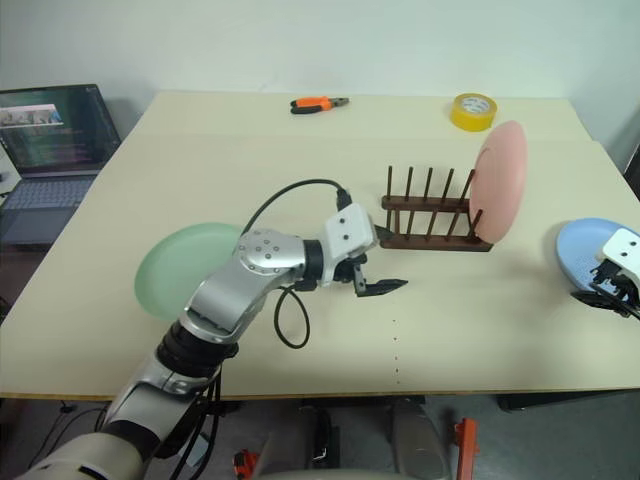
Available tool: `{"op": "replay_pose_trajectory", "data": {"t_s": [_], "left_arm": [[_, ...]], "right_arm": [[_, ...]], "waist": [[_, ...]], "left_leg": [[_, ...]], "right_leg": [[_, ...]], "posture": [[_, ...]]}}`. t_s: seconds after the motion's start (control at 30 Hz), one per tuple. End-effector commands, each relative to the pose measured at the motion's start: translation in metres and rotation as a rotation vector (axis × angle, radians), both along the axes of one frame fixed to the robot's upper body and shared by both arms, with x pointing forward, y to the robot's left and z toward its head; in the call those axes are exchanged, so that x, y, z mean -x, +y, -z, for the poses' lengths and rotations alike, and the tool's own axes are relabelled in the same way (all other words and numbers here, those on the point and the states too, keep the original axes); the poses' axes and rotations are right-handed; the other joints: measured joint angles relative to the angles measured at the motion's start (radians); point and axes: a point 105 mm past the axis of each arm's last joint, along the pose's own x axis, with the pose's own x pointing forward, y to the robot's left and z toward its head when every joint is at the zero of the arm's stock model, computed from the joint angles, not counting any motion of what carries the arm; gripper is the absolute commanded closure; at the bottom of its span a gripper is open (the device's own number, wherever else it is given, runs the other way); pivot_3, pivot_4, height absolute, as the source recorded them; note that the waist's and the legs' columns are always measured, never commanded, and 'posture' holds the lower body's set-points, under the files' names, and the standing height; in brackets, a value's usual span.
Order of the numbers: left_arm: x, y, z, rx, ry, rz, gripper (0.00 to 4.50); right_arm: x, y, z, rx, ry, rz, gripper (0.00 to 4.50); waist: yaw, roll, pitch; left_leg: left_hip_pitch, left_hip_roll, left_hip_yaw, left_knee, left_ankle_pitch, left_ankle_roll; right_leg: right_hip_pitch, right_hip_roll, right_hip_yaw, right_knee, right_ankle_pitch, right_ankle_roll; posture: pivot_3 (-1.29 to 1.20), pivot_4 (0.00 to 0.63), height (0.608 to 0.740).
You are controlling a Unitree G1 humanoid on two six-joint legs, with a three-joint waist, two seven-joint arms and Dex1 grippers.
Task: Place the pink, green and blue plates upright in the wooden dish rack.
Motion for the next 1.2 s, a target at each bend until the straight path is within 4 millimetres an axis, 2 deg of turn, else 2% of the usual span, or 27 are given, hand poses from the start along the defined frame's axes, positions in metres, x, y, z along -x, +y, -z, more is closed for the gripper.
{"op": "replay_pose_trajectory", "data": {"t_s": [0.03, 0.33, 0.43, 0.67, 0.9, 1.2], "left_arm": [[0.007, -0.005, -0.010, 0.028, -0.030, 0.029, 0.00], [0.010, -0.003, -0.010, 0.024, -0.020, 0.019, 0.00], [0.010, -0.001, -0.010, 0.023, -0.018, 0.013, 0.00], [0.009, 0.000, -0.010, 0.019, -0.017, 0.000, 0.00], [0.007, 0.002, -0.010, 0.022, -0.018, -0.013, 0.00], [0.002, 0.000, -0.012, 0.032, -0.028, -0.015, 0.00]], "right_arm": [[-0.003, -0.005, -0.004, 0.028, -0.015, 0.003, 1.42], [-0.002, -0.011, 0.014, 0.033, 0.030, 0.025, 1.42], [-0.003, -0.011, 0.016, 0.032, 0.031, 0.026, 2.02], [-0.005, -0.009, 0.020, 0.026, 0.036, 0.023, 4.48], [-0.005, -0.011, 0.015, 0.019, 0.021, 0.038, 4.48], [0.000, -0.020, -0.004, 0.010, -0.059, 0.106, 4.48]], "waist": [[0.000, 0.000, 0.000], [-0.001, 0.000, 0.000], [0.000, 0.000, 0.000], [-0.002, -0.001, 0.001], [-0.002, -0.002, 0.000], [0.001, -0.002, 0.000]], "left_leg": [[0.000, 0.000, 0.000, 0.000, 0.000, 0.000], [0.000, 0.000, 0.000, 0.000, 0.000, 0.000], [0.001, 0.000, 0.000, 0.000, 0.000, 0.000], [0.004, 0.000, 0.000, 0.000, 0.000, 0.000], [0.006, 0.000, 0.001, 0.000, 0.000, 0.000], [0.006, 0.000, 0.001, 0.000, 0.000, 0.000]], "right_leg": [[0.000, 0.000, 0.000, 0.000, 0.000, 0.000], [0.000, 0.000, 0.000, 0.000, 0.000, 0.000], [0.001, 0.000, 0.000, 0.000, 0.000, 0.000], [0.003, 0.000, 0.000, 0.000, 0.000, 0.000], [0.006, 0.000, 0.001, 0.000, 0.000, -0.001], [0.006, 0.000, 0.001, 0.000, 0.000, 0.000]], "posture": [[0.00, 0.150, 0.740], [0.00, 0.150, 0.740], [0.00, 0.150, 0.740], [0.00, 0.150, 0.740], [0.00, 0.150, 0.740], [0.00, 0.150, 0.740]]}}
